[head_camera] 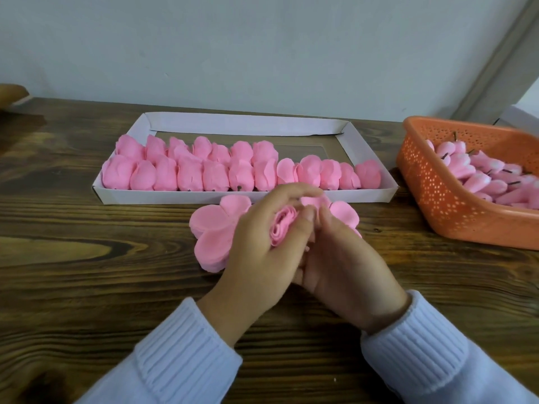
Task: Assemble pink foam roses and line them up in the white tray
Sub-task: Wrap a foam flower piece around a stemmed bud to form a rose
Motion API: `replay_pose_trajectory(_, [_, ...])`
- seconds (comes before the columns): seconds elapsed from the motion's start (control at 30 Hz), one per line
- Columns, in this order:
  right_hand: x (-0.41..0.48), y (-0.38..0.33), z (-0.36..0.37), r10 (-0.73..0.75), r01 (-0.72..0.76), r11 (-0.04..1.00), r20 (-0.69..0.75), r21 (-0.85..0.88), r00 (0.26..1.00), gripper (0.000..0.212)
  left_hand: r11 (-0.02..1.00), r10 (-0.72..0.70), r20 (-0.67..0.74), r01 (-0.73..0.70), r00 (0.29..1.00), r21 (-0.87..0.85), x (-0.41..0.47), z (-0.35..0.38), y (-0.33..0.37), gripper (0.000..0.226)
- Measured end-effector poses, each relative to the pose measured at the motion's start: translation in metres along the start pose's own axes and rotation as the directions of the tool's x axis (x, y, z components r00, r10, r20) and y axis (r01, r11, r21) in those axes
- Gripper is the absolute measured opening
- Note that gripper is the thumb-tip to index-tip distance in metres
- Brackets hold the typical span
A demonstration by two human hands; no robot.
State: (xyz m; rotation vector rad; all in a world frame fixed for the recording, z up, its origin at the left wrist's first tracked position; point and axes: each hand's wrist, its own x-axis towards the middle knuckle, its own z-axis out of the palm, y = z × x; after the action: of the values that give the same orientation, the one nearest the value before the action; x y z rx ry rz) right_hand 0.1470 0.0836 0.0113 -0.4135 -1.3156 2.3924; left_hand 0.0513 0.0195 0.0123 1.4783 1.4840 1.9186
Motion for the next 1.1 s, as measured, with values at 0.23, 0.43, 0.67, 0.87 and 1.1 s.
replay_pose_trajectory(0.23, [0.0,-0.004,-0.007,0.047,-0.062,0.982,0.086,0.176,0.995,0.034,0.972,-0.065,0.026,0.07,0.998,-0.225,0.002,-0.002,0.006,0.024])
replay_pose_trajectory(0.43, [0.001,-0.003,-0.007,-0.106,0.102,0.964,0.006,0.245,0.994,0.034,0.968,-0.086,0.027,0.09,0.996,-0.236,0.002,0.0,0.003,0.048])
replay_pose_trajectory(0.67, [0.0,-0.002,-0.007,-0.281,0.301,0.938,-0.137,0.169,0.95,0.021,0.977,-0.151,-0.081,0.136,0.985,-0.166,0.002,0.004,-0.002,0.043])
replay_pose_trajectory(0.87, [-0.001,-0.002,-0.011,-0.426,0.373,0.891,-0.194,-0.26,0.883,0.016,0.952,-0.219,-0.07,0.197,0.973,-0.236,0.003,0.002,-0.002,0.036])
replay_pose_trajectory(1.1, [-0.002,-0.009,-0.01,-0.588,0.302,0.514,-0.073,-0.803,0.806,0.02,0.954,-0.267,-0.092,0.249,0.959,-0.165,0.004,-0.001,-0.01,0.028])
